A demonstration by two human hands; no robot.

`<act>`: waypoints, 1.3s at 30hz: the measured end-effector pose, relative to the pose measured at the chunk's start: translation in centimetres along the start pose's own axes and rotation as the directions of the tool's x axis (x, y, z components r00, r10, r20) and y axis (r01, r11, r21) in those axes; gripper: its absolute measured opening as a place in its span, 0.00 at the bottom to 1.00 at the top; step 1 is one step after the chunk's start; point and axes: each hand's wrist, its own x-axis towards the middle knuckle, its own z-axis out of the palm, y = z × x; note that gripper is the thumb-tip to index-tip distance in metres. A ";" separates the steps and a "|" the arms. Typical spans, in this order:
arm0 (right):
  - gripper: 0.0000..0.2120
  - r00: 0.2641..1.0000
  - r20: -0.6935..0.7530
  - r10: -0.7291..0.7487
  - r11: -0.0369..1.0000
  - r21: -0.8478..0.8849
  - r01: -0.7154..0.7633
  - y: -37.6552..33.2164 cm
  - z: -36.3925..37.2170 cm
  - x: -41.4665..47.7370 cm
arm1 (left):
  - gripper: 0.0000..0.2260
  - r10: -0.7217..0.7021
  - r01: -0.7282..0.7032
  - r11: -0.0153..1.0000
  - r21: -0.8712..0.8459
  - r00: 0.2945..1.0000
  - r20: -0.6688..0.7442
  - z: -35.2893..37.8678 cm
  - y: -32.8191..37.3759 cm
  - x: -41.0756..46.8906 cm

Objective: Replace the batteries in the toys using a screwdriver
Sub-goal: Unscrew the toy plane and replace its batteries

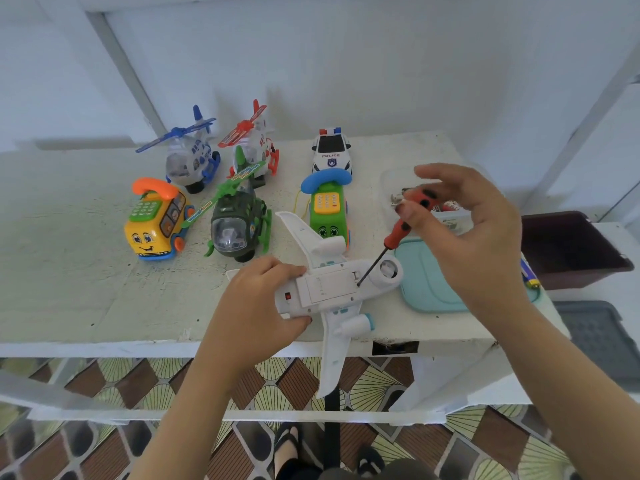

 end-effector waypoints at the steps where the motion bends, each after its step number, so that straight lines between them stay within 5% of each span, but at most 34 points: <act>1: 0.11 1.000 0.006 0.018 1.000 0.019 -0.018 0.0 0.1 -0.1 | 0.24 -0.004 0.004 1.000 -0.014 1.000 -0.005 -0.2 -0.3 0.0; 16: 0.11 0.988 0.093 -0.127 0.987 -0.091 0.136 -0.9 1.3 -0.7 | 0.25 0.001 -0.003 0.996 -0.094 1.000 -0.015 -0.6 -1.1 -0.3; 25: 0.11 0.962 0.273 -0.025 0.998 0.061 0.009 -1.0 -0.4 1.2 | 0.24 0.008 -0.012 0.993 -0.115 0.999 -0.031 -0.6 -1.4 0.1; 31: 0.08 0.823 0.541 0.176 0.950 -0.311 0.001 -1.3 -2.8 2.7 | 0.25 0.013 -0.018 0.990 -0.143 0.999 -0.037 -0.7 -1.5 0.4; 35: 0.09 0.630 0.717 0.300 0.854 -0.496 0.159 -1.4 -4.1 3.1 | 0.26 0.005 -0.008 0.989 -0.151 1.000 -0.021 -0.8 -1.6 0.6; 39: 0.11 0.657 0.731 0.184 0.874 -0.428 0.232 -1.5 -4.4 2.3 | 0.26 -0.009 0.008 0.989 -0.147 1.000 -0.002 -0.8 -1.9 0.8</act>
